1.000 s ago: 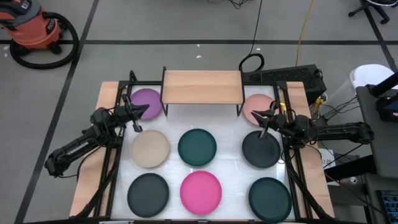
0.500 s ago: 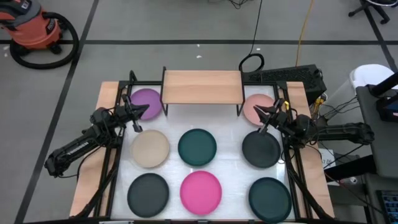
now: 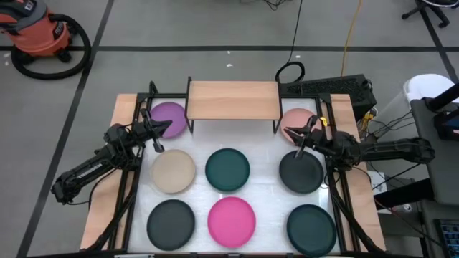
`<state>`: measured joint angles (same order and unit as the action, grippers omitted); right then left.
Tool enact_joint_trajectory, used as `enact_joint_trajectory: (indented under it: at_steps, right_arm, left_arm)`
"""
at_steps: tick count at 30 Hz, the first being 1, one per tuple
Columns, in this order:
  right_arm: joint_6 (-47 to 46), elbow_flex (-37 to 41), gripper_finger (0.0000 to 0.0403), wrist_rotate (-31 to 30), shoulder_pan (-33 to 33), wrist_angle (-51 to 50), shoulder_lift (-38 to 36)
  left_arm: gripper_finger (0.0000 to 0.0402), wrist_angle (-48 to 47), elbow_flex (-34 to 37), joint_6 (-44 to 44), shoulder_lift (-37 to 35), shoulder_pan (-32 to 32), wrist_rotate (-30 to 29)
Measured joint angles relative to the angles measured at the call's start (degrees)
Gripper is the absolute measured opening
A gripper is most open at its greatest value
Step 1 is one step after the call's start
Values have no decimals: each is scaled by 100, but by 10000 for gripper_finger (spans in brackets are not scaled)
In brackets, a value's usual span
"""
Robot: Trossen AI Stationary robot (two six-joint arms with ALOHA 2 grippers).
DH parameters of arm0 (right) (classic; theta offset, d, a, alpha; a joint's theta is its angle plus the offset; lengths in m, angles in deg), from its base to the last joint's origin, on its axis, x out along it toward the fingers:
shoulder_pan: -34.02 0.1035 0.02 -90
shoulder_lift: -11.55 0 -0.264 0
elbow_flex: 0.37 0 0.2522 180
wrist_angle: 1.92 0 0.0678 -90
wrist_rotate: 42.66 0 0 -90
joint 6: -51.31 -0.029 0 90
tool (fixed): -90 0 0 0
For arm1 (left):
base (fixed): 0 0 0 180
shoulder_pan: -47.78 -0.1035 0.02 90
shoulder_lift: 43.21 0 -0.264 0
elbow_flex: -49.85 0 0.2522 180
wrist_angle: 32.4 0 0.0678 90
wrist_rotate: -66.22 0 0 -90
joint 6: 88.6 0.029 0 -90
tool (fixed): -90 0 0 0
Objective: Place and stack plates onto a shelf
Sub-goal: Put the light orange plate on the shelf
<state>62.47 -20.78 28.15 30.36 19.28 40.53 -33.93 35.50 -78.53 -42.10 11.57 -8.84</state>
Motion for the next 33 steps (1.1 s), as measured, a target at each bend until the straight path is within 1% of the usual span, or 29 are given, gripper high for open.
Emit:
enact_joint_trajectory:
  at_steps: [6,12,33]
  right_arm:
    - [0,-32,34,7,2,385,459]
    - [53,-37,34,142,2,730,700]
    - [46,-47,34,115,1,723,718]
  left_arm:
    - [17,-2,0,0,1,0,0]
    - [17,-2,-2,0,2,0,0]
    - [17,-1,0,0,1,0,0]
